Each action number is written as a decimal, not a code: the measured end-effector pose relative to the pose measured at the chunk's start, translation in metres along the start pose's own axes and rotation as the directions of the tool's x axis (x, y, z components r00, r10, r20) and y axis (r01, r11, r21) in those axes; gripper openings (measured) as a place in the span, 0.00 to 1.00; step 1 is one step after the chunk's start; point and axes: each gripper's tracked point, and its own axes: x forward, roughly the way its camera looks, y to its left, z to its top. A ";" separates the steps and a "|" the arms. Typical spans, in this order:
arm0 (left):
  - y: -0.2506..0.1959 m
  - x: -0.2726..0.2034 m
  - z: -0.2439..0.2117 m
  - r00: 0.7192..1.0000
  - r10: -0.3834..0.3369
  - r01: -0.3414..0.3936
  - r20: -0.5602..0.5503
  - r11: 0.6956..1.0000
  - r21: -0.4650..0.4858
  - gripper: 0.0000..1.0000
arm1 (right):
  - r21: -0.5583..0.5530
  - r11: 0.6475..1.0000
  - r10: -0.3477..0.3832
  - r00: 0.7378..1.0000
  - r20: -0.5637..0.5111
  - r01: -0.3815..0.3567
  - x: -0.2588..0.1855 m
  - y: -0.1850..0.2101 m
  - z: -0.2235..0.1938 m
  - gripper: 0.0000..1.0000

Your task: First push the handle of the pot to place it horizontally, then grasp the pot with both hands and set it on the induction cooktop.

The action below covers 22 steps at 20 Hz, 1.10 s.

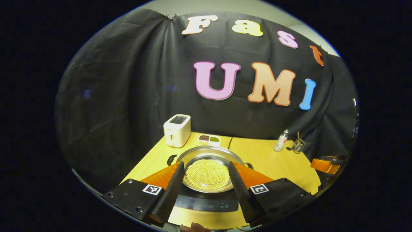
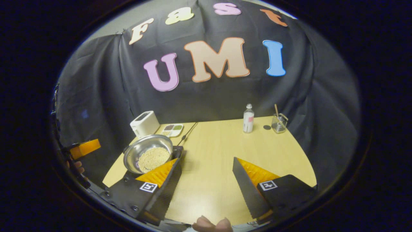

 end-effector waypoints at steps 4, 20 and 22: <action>-0.055 -0.024 0.042 0.993 -0.080 0.076 0.089 0.996 0.041 0.84 | 0.049 0.999 -0.007 0.997 0.079 0.004 -0.036 -0.020 0.031 0.93; -0.082 -0.185 0.095 0.911 -0.178 0.115 0.372 0.976 0.184 0.88 | -0.056 0.997 -0.030 0.919 0.393 0.057 -0.193 0.011 0.083 0.98; -0.082 -0.194 0.082 0.912 -0.201 0.151 0.357 0.975 0.164 0.89 | -0.093 0.993 -0.023 0.901 0.433 0.070 -0.211 0.015 0.081 0.98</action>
